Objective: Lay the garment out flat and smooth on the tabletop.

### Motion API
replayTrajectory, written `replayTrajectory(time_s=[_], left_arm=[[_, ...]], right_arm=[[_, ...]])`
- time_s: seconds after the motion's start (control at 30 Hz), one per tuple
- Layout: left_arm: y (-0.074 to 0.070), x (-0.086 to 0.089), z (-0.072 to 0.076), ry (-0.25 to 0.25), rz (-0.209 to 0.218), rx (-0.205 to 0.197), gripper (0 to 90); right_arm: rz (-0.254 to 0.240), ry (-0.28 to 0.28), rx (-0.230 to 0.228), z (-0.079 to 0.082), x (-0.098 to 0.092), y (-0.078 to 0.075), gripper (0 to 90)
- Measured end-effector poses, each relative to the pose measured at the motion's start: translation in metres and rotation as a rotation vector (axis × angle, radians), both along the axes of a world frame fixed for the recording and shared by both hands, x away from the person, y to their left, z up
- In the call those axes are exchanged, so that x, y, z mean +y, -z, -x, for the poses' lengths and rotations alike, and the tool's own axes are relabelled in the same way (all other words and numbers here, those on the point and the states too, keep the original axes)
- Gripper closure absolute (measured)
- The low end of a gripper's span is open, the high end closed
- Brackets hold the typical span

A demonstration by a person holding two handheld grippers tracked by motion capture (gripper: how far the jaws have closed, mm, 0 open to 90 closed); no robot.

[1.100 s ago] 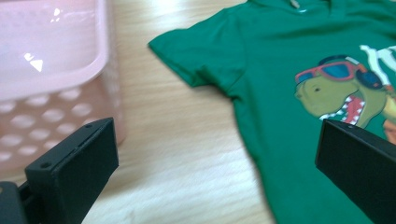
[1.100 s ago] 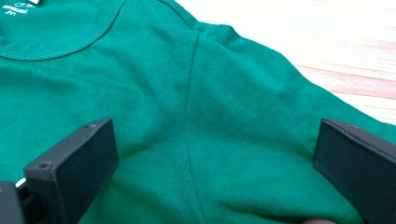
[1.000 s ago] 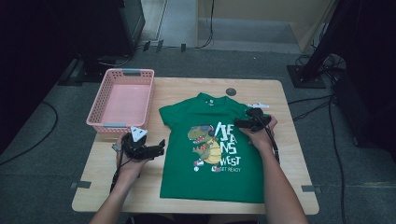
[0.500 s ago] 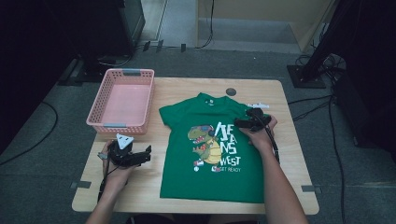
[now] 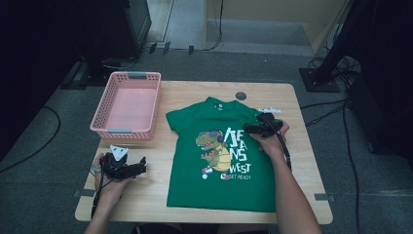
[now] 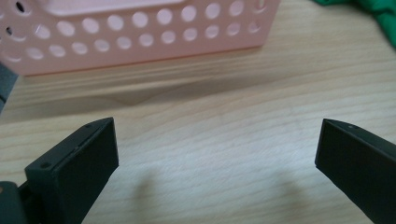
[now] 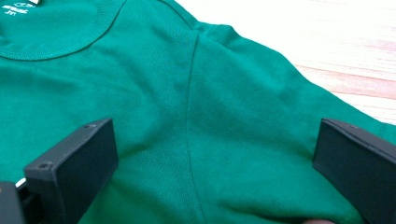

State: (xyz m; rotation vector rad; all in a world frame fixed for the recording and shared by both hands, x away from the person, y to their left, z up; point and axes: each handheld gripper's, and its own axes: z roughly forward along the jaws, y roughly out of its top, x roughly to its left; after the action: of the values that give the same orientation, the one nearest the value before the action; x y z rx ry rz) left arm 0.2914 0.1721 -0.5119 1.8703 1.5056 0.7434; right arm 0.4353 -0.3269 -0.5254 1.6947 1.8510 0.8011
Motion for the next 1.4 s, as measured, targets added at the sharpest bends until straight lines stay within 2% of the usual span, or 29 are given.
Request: replayTrajectory(time_s=[0.13, 0.33, 0.57, 0.93, 1.2, 1.3, 1.4], left_arm=[[0.004, 0.008, 0.003, -0.001, -0.016, 0.011, 0.0], [0.007, 0.02, 0.009, -0.003, 0.011, 0.023, 0.0], [0.008, 0.029, 0.015, -0.004, -0.013, 0.054, 0.0], [0.008, 0.041, 0.024, -0.008, 0.03, 0.079, 0.0], [0.008, 0.047, 0.029, -0.007, 0.032, 0.078, 0.0], [0.008, 0.051, 0.033, 0.009, 0.031, 0.079, 0.0], [0.008, 0.054, 0.036, 0.025, 0.031, 0.079, 0.0]], right_arm=[[0.0, 0.0, 0.0, 0.0, 0.0, 0.0, 0.0], [0.0, 0.0, 0.0, 0.0, 0.0, 0.0, 0.0], [-0.001, 0.0, 0.0, 0.0, 0.0, 0.0, 0.0], [0.0, 0.001, 0.0, 0.0, 0.0, 0.0, 0.0], [-0.003, 0.004, 0.002, 0.001, 0.0, 0.0, 0.0], [-0.023, -0.005, -0.003, 0.003, -0.002, -0.001, 0.0], [-0.072, 0.004, -0.008, 0.004, -0.006, -0.002, 0.0]])
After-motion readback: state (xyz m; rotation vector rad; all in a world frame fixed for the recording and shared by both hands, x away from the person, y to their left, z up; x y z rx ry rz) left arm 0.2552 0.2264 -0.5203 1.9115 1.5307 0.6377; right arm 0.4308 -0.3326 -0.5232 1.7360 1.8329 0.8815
